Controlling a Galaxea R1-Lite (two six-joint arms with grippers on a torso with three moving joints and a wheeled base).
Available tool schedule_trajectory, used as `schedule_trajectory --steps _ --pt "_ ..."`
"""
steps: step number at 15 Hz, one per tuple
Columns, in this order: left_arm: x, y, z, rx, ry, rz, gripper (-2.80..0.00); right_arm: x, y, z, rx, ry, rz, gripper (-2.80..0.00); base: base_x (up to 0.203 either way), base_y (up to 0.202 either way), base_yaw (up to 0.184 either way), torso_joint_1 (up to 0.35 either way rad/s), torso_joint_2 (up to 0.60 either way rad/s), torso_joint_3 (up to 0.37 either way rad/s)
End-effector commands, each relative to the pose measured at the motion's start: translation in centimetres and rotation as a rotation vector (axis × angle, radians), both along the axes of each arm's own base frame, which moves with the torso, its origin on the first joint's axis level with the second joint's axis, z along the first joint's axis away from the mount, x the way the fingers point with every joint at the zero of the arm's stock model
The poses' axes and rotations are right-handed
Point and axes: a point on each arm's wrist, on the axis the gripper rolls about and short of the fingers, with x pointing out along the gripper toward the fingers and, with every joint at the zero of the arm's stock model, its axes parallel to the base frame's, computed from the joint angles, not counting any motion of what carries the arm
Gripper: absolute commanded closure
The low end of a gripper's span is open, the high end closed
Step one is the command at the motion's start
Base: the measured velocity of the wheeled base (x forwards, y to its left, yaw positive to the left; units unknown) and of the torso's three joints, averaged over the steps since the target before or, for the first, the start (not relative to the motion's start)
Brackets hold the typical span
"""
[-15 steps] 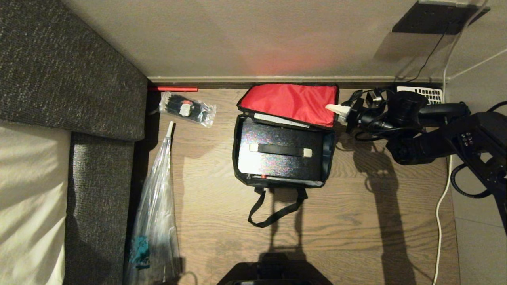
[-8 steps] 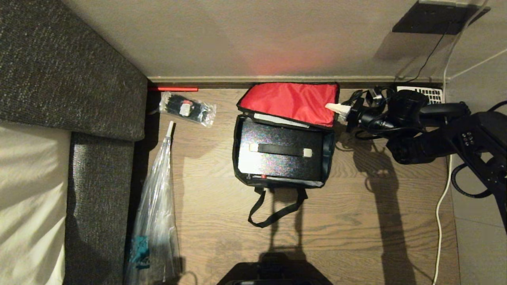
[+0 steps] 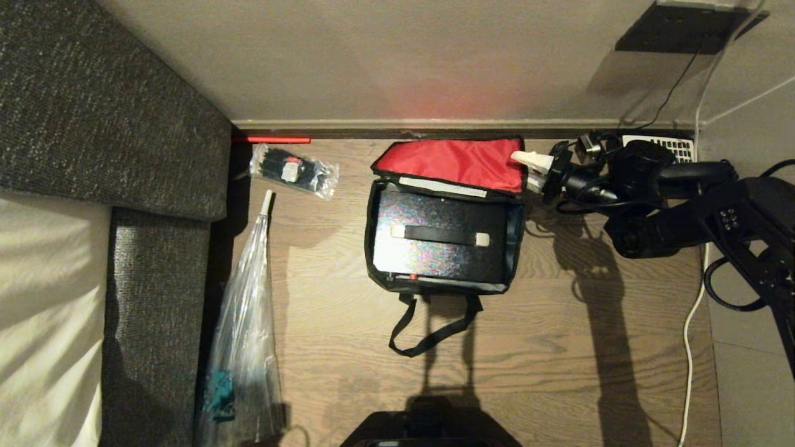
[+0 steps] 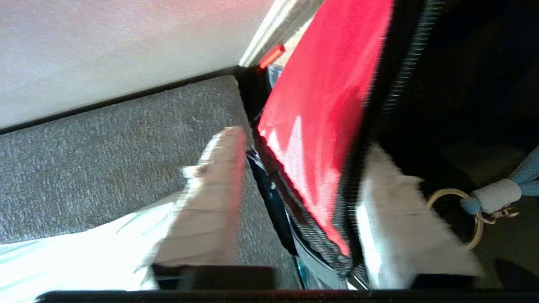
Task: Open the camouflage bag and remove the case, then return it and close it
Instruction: Close the top of the storage box
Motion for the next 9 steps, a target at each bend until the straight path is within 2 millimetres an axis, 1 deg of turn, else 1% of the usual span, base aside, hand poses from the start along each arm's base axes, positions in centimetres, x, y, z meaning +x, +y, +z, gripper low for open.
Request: schedule_trajectory --steps 1,2,5,7,9 --pt "0.0 0.0 0.0 0.0 0.0 0.0 0.0 0.0 0.0 -0.1 0.004 -0.007 0.006 -2.8 0.0 0.0 0.0 0.0 0.0 0.0" --pt "0.0 0.0 0.0 0.0 0.0 0.0 0.0 0.0 0.0 -0.1 0.004 -0.007 0.006 -2.8 0.0 0.0 0.0 0.0 0.0 0.0" --pt "0.0 0.0 0.0 0.0 0.002 0.0 0.0 -0.3 0.0 0.9 0.025 -0.049 0.011 -2.8 0.0 0.0 0.0 0.0 0.0 0.0" --pt "0.0 0.0 0.0 0.0 0.002 0.0 0.0 -1.0 0.0 2.0 0.076 -0.053 0.034 -2.8 0.0 0.0 0.0 0.0 0.0 0.0" --pt "0.0 0.0 0.0 0.0 0.001 0.0 0.0 -1.5 0.0 2.6 0.101 -0.057 0.055 -2.8 0.0 0.0 0.0 0.0 0.0 0.0"
